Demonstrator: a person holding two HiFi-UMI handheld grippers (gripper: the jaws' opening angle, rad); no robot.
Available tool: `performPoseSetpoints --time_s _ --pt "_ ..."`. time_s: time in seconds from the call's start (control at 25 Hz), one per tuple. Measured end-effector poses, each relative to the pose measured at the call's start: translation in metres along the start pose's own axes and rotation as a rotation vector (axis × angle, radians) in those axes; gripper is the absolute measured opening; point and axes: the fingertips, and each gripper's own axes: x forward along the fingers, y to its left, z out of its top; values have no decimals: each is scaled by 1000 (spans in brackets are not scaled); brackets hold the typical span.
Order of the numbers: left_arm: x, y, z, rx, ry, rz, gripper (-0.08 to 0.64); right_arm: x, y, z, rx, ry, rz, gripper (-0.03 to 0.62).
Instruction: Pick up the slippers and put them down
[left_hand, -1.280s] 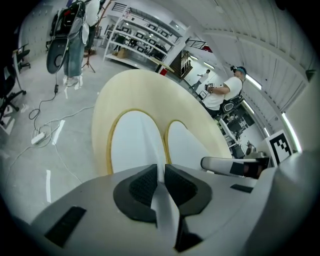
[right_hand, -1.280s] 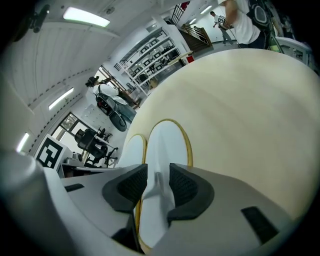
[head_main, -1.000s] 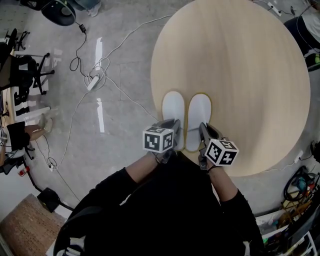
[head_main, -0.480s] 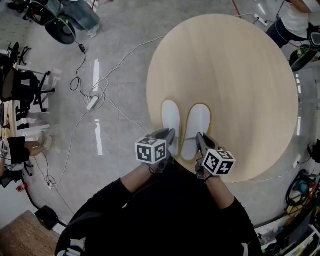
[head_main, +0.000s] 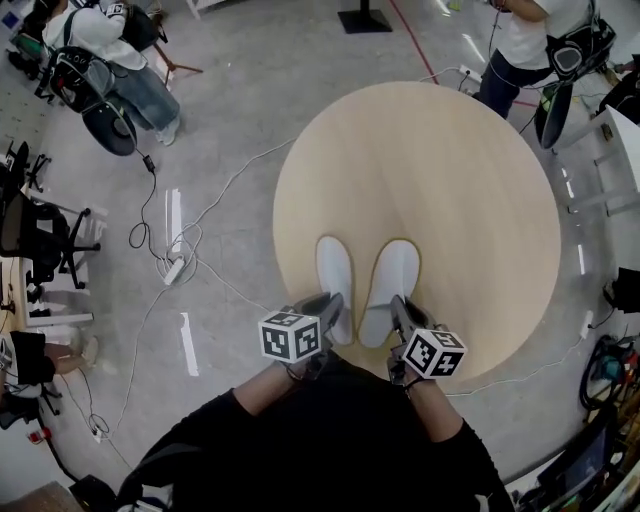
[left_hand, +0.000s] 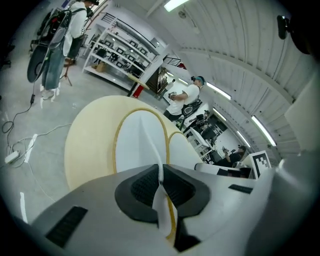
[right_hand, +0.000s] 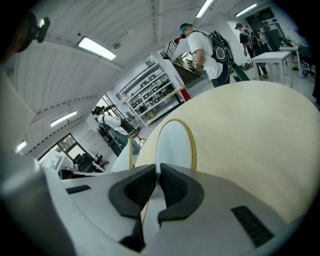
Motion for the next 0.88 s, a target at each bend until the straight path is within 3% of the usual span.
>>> performPoseSetpoints --time_s 0.28,0.52,0.72,0.88 --pt "0 -41 22 109 2 -163 34 -48 0 30 46 -173 -90 34" --pt "24 -60 11 124 40 -316 34 -87 -26 22 38 -304 -226 34" --pt "37 -84 -5 153 88 -378 34 -118 -45 14 43 -346 -303 34" --pt "38 -110 -15 199 108 -398 34 -140 -54 13 60 -364 -312 34"
